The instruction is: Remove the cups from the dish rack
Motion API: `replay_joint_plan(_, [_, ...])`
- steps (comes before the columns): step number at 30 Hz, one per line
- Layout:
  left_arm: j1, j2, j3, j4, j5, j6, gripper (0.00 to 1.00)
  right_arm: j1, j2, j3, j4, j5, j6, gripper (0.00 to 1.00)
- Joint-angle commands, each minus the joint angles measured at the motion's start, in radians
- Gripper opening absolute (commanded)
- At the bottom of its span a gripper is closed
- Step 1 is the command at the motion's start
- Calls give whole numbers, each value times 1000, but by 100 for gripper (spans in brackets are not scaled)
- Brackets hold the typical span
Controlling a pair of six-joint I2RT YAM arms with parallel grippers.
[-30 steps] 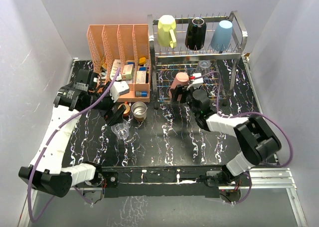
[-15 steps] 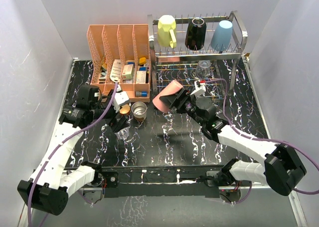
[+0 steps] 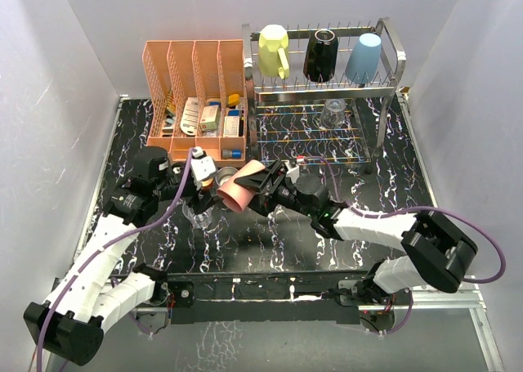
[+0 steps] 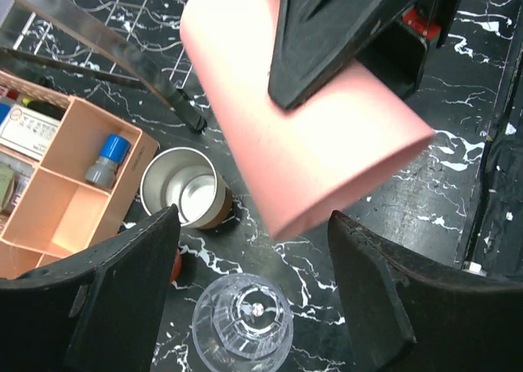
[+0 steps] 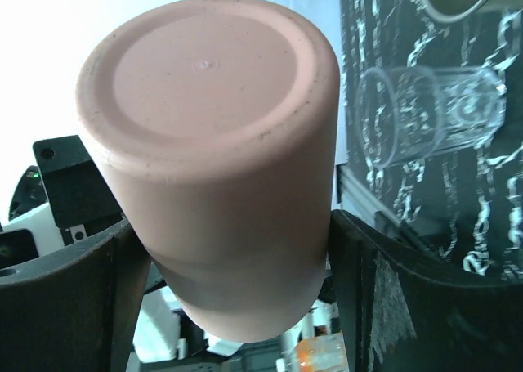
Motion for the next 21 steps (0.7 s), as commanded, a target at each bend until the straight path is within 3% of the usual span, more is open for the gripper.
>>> replay_joint_plan(1, [-19,-64,-47,137,24,-50,69,34,32,55,198,-11,184,47])
replay_joint_plan(5, [-20,-88,-73,169,11,-30,59,49,54,61,236,-9,226,48])
replay_joint_plan(11, [-20,-94,-75,221,-3,-65,25,63,62,69,244,-10,261,50])
replay_joint_plan(15, [-20,-83,-70,224,-3,-109,17,82,83,77,290,-10,266,56])
replay_joint_plan(18, [-20,-62,-57,216,-26,-162,4,91,90,75,306,1,266,67])
replay_joint_plan(21, [-22,-39,-33,200,-57,-224,0,92,78,66,294,23,232,91])
